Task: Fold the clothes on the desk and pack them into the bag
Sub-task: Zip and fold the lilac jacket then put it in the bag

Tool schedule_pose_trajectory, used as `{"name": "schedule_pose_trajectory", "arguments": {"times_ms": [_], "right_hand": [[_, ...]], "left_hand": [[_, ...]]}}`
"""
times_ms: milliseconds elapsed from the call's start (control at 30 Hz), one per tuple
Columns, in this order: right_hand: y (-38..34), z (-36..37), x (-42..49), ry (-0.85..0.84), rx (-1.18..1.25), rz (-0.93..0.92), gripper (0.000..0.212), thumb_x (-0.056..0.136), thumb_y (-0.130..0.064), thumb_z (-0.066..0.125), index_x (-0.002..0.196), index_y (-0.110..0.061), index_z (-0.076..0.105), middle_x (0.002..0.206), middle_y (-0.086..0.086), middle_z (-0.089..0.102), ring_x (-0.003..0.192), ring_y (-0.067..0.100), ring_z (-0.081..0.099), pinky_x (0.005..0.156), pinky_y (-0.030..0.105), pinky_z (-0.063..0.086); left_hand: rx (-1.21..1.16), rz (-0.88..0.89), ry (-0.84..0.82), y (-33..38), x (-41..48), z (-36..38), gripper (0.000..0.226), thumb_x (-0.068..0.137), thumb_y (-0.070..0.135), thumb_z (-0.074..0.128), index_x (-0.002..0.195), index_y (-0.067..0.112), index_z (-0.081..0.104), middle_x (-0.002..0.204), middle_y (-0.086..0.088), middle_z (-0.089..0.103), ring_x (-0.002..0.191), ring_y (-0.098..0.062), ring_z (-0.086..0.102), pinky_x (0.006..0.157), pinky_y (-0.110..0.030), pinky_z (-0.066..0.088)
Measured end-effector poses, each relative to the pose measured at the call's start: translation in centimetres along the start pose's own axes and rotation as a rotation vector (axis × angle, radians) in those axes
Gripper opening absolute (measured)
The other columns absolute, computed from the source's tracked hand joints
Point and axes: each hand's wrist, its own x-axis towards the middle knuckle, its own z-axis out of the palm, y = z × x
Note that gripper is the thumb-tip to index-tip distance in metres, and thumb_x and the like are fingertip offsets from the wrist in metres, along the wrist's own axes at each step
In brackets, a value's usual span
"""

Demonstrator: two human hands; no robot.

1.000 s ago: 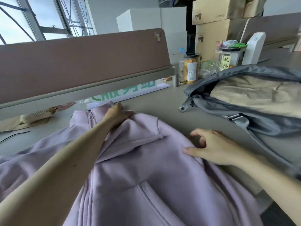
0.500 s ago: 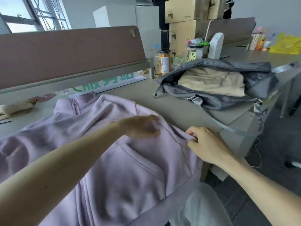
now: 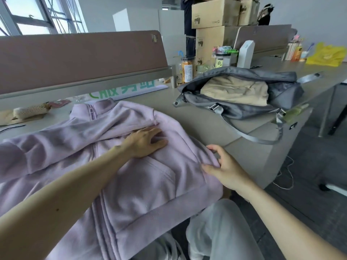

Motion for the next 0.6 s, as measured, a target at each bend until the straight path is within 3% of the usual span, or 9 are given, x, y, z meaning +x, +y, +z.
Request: {"name": "schedule_pose_trajectory", "arguments": {"times_ms": [100, 167, 233, 367, 433, 533, 600], "right_hand": [[0.0, 0.2, -0.2, 0.165, 0.063, -0.086, 0.028, 0.094, -0.021, 0.06, 0.12, -0.03, 0.054, 0.107, -0.014, 0.06, 0.091, 0.007, 0.055, 0.075, 0.023, 0.044], [0.4, 0.1, -0.3, 0.214, 0.057, -0.104, 0.02, 0.097, -0.018, 0.055, 0.113, -0.03, 0.057, 0.086, -0.008, 0.06, 0.069, 0.013, 0.05, 0.059, 0.025, 0.037], [0.7, 0.0, -0.4, 0.216, -0.12, -0.111, 0.016, 0.098, -0.023, 0.053, 0.111, -0.031, 0.056, 0.075, 0.002, 0.059, 0.058, 0.016, 0.047, 0.051, 0.029, 0.034], [-0.8, -0.7, 0.1, 0.163, -0.467, -0.139, 0.022, 0.097, -0.027, 0.054, 0.118, -0.022, 0.053, 0.103, 0.008, 0.067, 0.084, 0.032, 0.058, 0.064, 0.036, 0.04], [-2.6, -1.2, 0.4, 0.121, -0.682, -0.118, 0.02, 0.095, -0.03, 0.054, 0.114, -0.025, 0.053, 0.113, 0.004, 0.066, 0.096, 0.033, 0.059, 0.07, 0.035, 0.04], [-5.5, -1.1, 0.9, 0.114, -0.799, -0.167, 0.013, 0.089, -0.032, 0.059, 0.101, -0.029, 0.058, 0.104, 0.003, 0.056, 0.101, 0.032, 0.058, 0.073, 0.034, 0.04], [-7.1, -0.2, 1.8, 0.072, -0.778, -0.237, 0.02, 0.087, -0.033, 0.062, 0.106, -0.026, 0.062, 0.102, 0.002, 0.051, 0.099, 0.031, 0.056, 0.075, 0.034, 0.042]], "left_hand": [[0.063, -0.053, -0.008, 0.4, -2.8, -0.9, 0.068, 0.09, 0.074, 0.042, 0.135, 0.024, 0.057, 0.139, 0.002, 0.057, 0.133, -0.021, 0.047, 0.113, -0.034, 0.03], [0.063, -0.137, -0.038, -0.5, -5.4, -1.2, 0.093, 0.078, 0.088, 0.026, 0.143, 0.025, 0.05, 0.152, 0.003, 0.047, 0.144, -0.019, 0.036, 0.117, -0.033, 0.022], [0.051, -0.217, -0.048, -1.5, -7.8, -1.8, 0.105, 0.068, 0.093, 0.014, 0.148, 0.032, 0.042, 0.16, 0.007, 0.034, 0.15, -0.014, 0.026, 0.122, -0.036, 0.018], [0.115, -0.321, -0.044, -3.1, -12.7, -3.8, 0.07, 0.092, 0.074, 0.036, 0.148, 0.033, 0.042, 0.16, 0.008, 0.033, 0.149, -0.015, 0.028, 0.121, -0.034, 0.017], [0.094, -0.351, 0.022, -4.3, -15.8, -4.5, 0.073, 0.092, 0.073, 0.038, 0.142, 0.021, 0.052, 0.152, -0.001, 0.047, 0.141, -0.021, 0.041, 0.115, -0.03, 0.025], [0.119, -0.41, 0.222, -7.5, -20.9, -5.5, 0.079, 0.085, 0.079, 0.027, 0.124, 0.021, 0.064, 0.122, -0.007, 0.063, 0.114, -0.035, 0.059, 0.095, -0.044, 0.048], [0.129, -0.577, 0.381, -9.1, -24.2, -6.8, 0.061, 0.087, 0.068, 0.044, 0.116, 0.018, 0.063, 0.112, -0.01, 0.062, 0.102, -0.038, 0.059, 0.084, -0.047, 0.051]]}}
